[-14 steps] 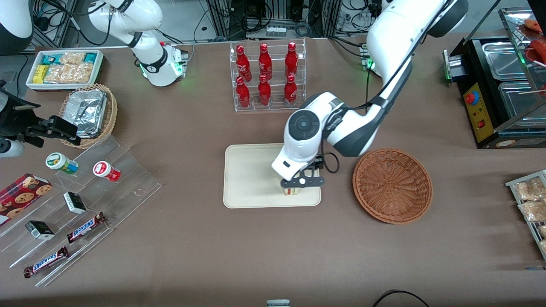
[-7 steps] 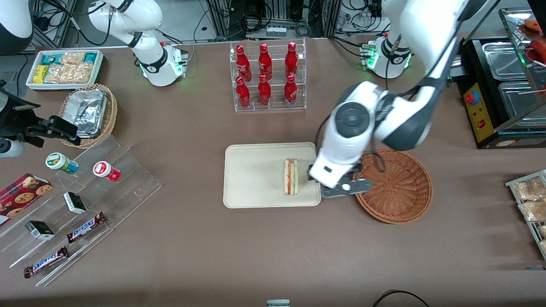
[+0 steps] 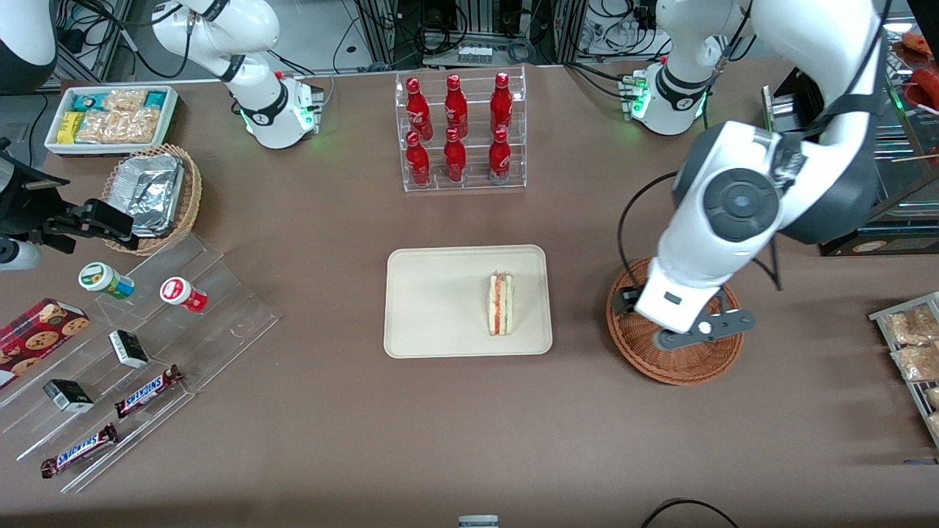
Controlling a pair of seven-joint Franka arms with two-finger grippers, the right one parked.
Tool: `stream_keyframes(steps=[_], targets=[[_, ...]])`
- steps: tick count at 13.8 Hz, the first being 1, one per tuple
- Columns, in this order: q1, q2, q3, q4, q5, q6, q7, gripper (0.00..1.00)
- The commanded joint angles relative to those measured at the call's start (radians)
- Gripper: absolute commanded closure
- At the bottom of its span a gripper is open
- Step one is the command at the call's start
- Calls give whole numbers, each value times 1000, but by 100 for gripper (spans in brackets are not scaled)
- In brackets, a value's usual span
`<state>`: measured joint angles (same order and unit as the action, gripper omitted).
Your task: Place sandwich from basket to tray
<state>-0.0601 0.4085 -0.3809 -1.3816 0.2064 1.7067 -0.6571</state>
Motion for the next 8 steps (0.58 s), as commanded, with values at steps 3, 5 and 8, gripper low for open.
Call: stream_keyframes(steps=[3,5,8], targets=[[91,-95,-6,-19,-59,-125,155,0],[137,-131,-6,-22,-94,-168,218,0],[183,-184,-3,-28,-119,-242,296,0]])
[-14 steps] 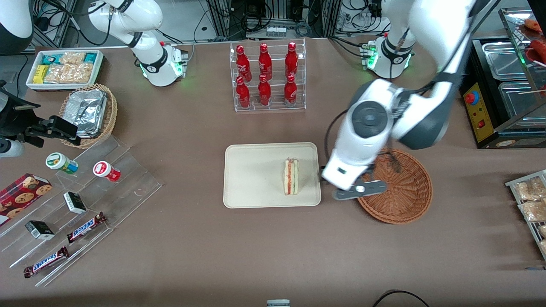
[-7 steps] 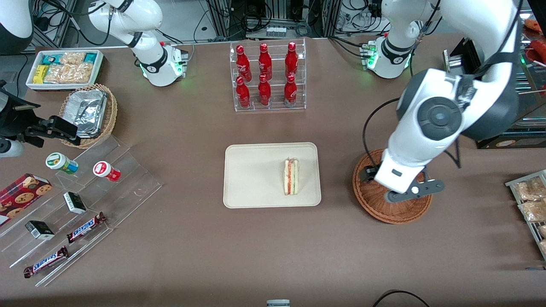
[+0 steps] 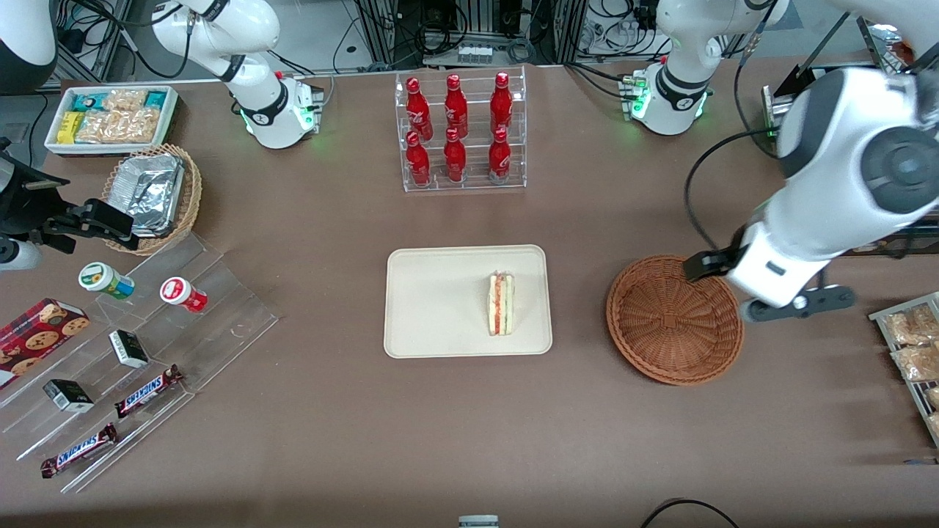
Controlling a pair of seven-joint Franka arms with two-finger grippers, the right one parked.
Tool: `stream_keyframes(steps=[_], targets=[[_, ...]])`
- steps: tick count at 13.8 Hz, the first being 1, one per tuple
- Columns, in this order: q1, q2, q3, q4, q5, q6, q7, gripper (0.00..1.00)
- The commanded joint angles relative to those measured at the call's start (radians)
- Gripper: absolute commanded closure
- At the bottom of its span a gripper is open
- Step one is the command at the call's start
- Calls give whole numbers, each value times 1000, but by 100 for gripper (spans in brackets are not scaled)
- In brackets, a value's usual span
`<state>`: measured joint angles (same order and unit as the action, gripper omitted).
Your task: Place sandwich from basket to tray
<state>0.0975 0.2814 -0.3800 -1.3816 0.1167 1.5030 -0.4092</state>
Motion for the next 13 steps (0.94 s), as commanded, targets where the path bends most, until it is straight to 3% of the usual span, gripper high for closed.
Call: stream_keyframes(steps=[1,5,13], targets=[[27,-76,-2,-43,-32,-46,55,0],[12,-194,53,-166,-75,-37,70,0],[-171,-330,248,-318,-98,-37,118,0]])
